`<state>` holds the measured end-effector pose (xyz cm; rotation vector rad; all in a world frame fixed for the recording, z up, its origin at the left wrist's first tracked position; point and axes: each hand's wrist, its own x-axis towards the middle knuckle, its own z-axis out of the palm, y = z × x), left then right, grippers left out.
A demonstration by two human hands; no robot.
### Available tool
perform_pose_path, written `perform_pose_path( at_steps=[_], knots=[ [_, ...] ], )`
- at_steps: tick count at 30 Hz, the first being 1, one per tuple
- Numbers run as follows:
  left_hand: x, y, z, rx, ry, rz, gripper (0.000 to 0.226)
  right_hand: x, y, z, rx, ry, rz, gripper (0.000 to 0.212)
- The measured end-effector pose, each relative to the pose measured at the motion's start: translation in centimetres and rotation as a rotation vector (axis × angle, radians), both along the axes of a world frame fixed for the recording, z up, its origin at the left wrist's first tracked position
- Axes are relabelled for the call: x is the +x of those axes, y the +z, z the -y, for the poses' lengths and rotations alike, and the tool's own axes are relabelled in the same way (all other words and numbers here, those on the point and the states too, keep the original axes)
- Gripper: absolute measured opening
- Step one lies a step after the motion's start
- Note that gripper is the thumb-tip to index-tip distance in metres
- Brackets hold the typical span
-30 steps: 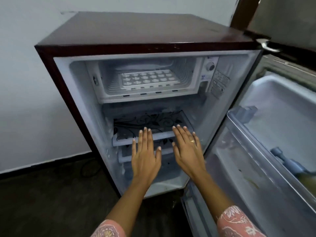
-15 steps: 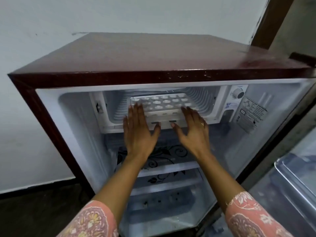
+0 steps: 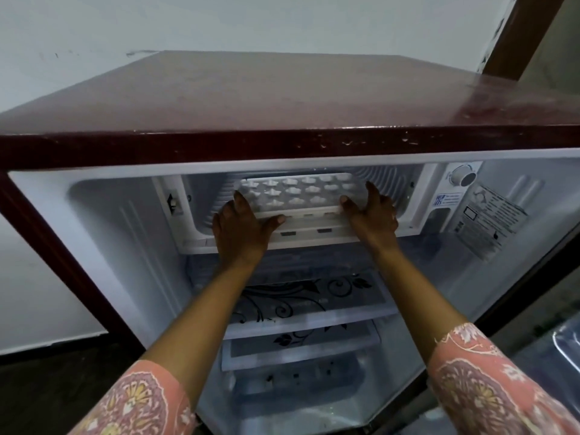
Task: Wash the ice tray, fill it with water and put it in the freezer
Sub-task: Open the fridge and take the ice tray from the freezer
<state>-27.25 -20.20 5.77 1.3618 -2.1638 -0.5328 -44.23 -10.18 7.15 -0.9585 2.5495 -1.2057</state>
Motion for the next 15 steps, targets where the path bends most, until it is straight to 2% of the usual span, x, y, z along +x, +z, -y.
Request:
perform_pose_path(
  at_steps=[6, 15],
  knots=[
    [0.4, -0.1, -0.1, -0.02, -0.006, -0.082, 0.094, -0.3, -0.5, -0.6, -0.081, -0.005, 0.017, 0.061],
    [2.4, 0.2, -3.3, 0.09, -0.042, -0.221, 0.091, 2.7, 1.4, -4.6, -0.267, 0.03, 0.055, 0.055]
  ],
)
